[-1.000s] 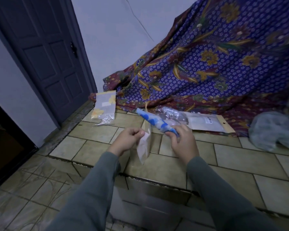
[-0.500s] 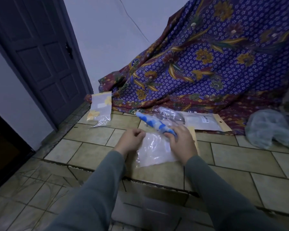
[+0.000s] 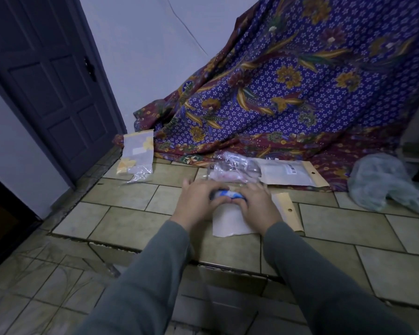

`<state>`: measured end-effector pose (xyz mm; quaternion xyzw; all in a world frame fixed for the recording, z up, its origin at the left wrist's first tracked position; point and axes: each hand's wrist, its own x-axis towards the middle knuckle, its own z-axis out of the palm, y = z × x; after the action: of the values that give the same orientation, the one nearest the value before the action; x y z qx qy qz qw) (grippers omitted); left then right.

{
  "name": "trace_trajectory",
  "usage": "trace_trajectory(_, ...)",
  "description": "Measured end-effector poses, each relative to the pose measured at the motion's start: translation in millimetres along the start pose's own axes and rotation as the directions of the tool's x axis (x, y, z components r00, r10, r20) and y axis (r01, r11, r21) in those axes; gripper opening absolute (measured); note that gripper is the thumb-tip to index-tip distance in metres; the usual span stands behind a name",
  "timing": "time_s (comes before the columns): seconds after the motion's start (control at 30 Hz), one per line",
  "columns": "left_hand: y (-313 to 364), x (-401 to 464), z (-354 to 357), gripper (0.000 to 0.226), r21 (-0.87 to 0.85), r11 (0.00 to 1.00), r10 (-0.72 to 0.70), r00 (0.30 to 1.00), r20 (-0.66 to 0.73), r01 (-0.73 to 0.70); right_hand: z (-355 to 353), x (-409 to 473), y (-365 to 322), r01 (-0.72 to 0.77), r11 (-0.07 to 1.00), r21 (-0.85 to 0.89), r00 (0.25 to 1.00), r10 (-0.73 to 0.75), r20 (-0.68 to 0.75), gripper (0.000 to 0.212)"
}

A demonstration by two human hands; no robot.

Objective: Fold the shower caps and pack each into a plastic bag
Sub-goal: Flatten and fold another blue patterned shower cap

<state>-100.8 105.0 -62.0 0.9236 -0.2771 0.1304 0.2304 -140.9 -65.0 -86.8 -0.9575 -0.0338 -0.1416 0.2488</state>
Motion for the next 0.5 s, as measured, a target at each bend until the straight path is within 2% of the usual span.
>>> trace_trajectory(0.1, -6.7, -3.3, -4.1, 0.035, -0.089, 0.995, -0.035, 0.995, 0.094, 0.043, 4.0, -2.1, -0.2, 0.025, 0.999, 0.024, 1.0, -0.025, 0.012, 0.044)
trace_trajectory(0.23, -10.7, -8.5, -5.6, 0.029, -0.1, 0.981, -0.151, 0.977, 0.148, 0.166, 13.3, -3.9, -1.8, 0.016, 0.994, 0.108, 1.0, -0.018, 0.019, 0.035)
trace_trajectory(0.3, -18.3, -10.2, -5.0, 0.026, -0.133, 0.953, -0.251, 0.956, 0.154, 0.272, 10.9, -6.5, -0.7, -0.05, 0.983, 0.177, 0.998, 0.042, 0.045, 0.057)
trace_trajectory(0.33, -23.5, -10.9, -6.0, 0.025, -0.157, 0.932, -0.3, 0.939, 0.168, 0.326, 8.9, -8.2, 2.5, -0.078, 0.981, 0.177, 0.992, 0.06, 0.11, 0.069)
trace_trajectory(0.37, -29.3, -11.3, -7.8, 0.023, -0.182, 0.908, -0.343, 0.92, 0.19, 0.376, 6.9, -10.2, 5.7, -0.076, 0.99, 0.117, 0.979, 0.052, 0.195, 0.077)
trace_trajectory(0.43, -39.0, -12.0, -14.1, 0.018, -0.244, 0.852, -0.405, 0.879, 0.253, 0.463, 8.1, -13.9, 13.0, 0.007, 0.997, -0.08, 0.945, 0.019, 0.325, 0.077)
trace_trajectory(0.5, -44.6, -13.3, -19.0, 0.017, -0.286, 0.802, -0.435, 0.841, 0.321, 0.524, 13.0, -16.7, 19.2, 0.035, 0.987, -0.159, 0.94, 0.021, 0.34, 0.069)
